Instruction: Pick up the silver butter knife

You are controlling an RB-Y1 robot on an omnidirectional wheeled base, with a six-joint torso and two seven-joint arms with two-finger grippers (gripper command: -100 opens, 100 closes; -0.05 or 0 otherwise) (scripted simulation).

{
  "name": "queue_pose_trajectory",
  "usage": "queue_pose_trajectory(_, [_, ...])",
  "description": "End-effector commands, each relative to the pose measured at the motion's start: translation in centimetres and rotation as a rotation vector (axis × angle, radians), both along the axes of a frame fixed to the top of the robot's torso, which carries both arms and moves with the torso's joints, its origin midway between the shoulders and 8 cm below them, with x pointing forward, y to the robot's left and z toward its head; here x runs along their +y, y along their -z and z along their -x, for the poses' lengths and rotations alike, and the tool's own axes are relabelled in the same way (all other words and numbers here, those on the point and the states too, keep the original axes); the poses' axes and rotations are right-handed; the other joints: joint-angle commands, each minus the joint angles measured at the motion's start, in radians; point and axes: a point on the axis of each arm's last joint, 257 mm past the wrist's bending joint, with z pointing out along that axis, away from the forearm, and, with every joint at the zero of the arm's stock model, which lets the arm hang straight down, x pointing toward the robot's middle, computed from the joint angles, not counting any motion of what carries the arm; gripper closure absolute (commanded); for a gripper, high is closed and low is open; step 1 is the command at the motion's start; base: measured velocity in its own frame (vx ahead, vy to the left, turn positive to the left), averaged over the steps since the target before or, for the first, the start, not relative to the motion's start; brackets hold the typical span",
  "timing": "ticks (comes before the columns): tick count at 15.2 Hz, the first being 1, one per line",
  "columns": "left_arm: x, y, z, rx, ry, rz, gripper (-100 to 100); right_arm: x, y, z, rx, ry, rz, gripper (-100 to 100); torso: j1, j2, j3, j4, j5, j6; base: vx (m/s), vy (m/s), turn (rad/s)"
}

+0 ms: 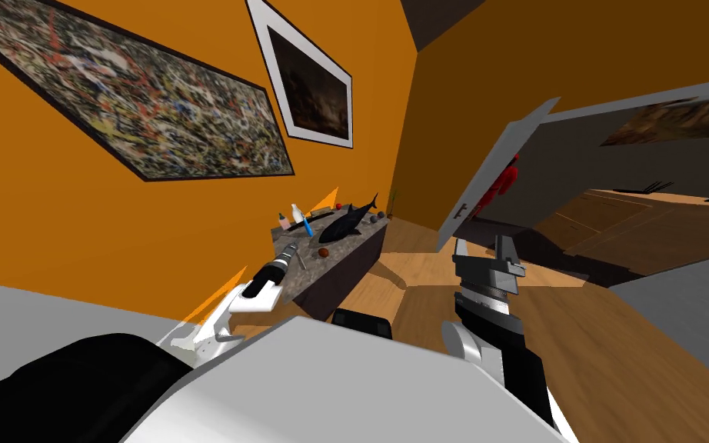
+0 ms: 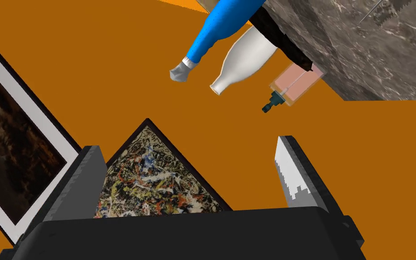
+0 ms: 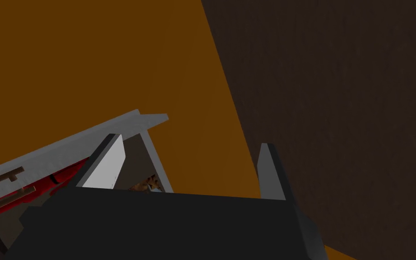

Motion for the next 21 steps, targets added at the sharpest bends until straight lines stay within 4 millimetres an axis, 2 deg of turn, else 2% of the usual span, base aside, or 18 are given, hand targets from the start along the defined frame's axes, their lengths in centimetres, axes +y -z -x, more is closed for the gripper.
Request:
queue_pose_trajectory(1, [1.1,1.2,0.6,0.052,-0.031,-0.015,-100,0.0,0.0,0.0,0.000,0.000,0.000,0,0.000,0.000,0.000,0.000,0.000,0.000,0.021,0.003,-0.158])
queue_pose_trajectory(2, [2.1,1.8,1.1,0.085,-0.054,-0.042,-100,0.0,0.0,0.0,0.000,0.000,0.000,0,0.000,0.000,0.000,0.000,0.000,0.000,0.028,0.009,-0.193])
queue_pose_trajectory(4, [2.4,2.4,1.4,0.112,-0.067,-0.034,-100,0.0,0.0,0.0,0.000,0.000,0.000,0,0.001,-0.001,0.000,0.000,0.000,0.000,0.024,0.013,-0.114])
queue_pose_trajectory(5, [3.4,3.1,1.9,0.150,-0.093,-0.058,-100,0.0,0.0,0.0,0.000,0.000,0.000,0,0.001,0.000,0.000,0.000,0.000,0.000,0.019,0.005,-0.152])
queue_pose_trajectory(7, [3.6,3.7,2.2,0.171,-0.104,-0.051,-100,0.0,0.0,0.0,0.000,0.000,0.000,0,0.000,0.000,0.000,0.000,0.000,0.000,0.016,0.010,-0.097])
queue_pose_trajectory(8, [4.7,4.4,2.9,0.213,-0.130,-0.071,-100,0.0,0.0,0.0,0.000,0.000,0.000,0,0.000,0.000,0.000,0.000,0.000,0.000,0.019,0.007,-0.164])
queue_pose_trajectory(13, [6.0,6.0,4.2,0.289,-0.173,-0.078,-100,0.0,0.0,0.0,0.000,0.000,0.000,0,0.000,0.000,0.000,0.000,0.000,0.000,0.018,0.010,-0.111])
queue_pose_trajectory(14, [6.9,6.7,5.1,0.333,-0.200,-0.093,-100,0.0,0.0,0.0,0.000,0.000,0.000,0,0.000,0.000,0.000,0.000,0.000,0.000,0.020,0.009,-0.145])
queue_pose_trajectory(16, [7.0,7.1,5.4,0.347,-0.207,-0.088,-100,0.0,0.0,0.0,0.000,0.000,0.000,0,0.000,0.000,0.000,0.000,0.000,0.000,0.018,0.012,-0.103])
queue_pose_trajectory(17, [7.9,7.8,6.3,0.393,-0.233,-0.100,-100,0.0,0.0,0.0,0.000,0.000,0.000,0,0.000,0.000,0.000,0.000,0.000,0.000,0.016,0.007,-0.136])
queue_pose_trajectory(19, [8.0,8.1,6.6,0.405,-0.239,-0.096,-100,0.0,0.0,0.0,0.000,0.000,0.000,0,0.000,0.000,0.000,0.000,0.000,0.000,0.015,0.009,-0.090])
queue_pose_trajectory(21, [8.9,9.1,7.8,0.460,-0.269,-0.101,-100,0.0,0.0,0.0,0.000,0.000,0.000,0,0.000,0.000,0.000,0.000,0.000,0.000,0.019,0.012,-0.140])
